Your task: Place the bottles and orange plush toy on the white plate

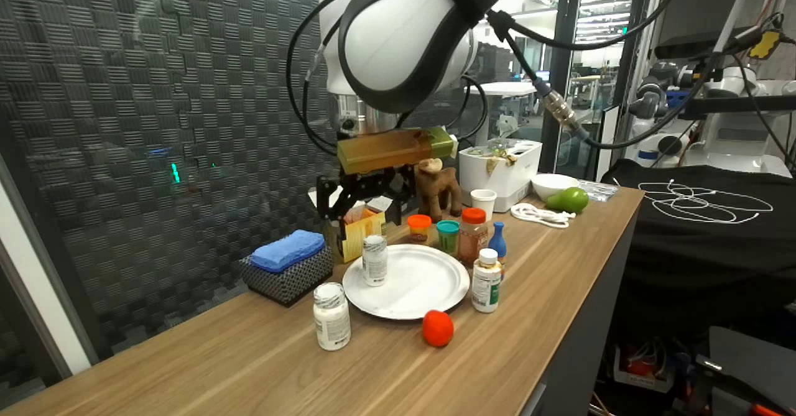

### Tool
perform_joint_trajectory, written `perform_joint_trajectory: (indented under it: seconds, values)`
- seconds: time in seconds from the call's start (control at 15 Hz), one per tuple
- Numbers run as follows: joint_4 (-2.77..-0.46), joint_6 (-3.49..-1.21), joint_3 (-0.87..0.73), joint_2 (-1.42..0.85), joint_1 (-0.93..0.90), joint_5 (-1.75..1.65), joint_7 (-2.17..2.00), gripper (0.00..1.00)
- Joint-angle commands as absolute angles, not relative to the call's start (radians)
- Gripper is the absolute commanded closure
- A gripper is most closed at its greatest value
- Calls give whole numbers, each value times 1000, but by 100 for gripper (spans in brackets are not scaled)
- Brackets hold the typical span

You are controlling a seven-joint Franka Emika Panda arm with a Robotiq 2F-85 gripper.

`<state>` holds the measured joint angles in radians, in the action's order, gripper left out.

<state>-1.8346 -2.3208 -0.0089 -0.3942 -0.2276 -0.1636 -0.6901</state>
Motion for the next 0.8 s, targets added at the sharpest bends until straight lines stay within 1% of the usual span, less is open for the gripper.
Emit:
perform_joint_trajectory:
  seconds: [0.0,0.33,0.73]
  values:
    - [-1876,-2287,-17,-329,-191,-149,-636,0]
    - [-1930,-2248,-28,-274,-155,-170,-571,0]
    - [-2028,-2199,-18,-153,-139,-198,-444,0]
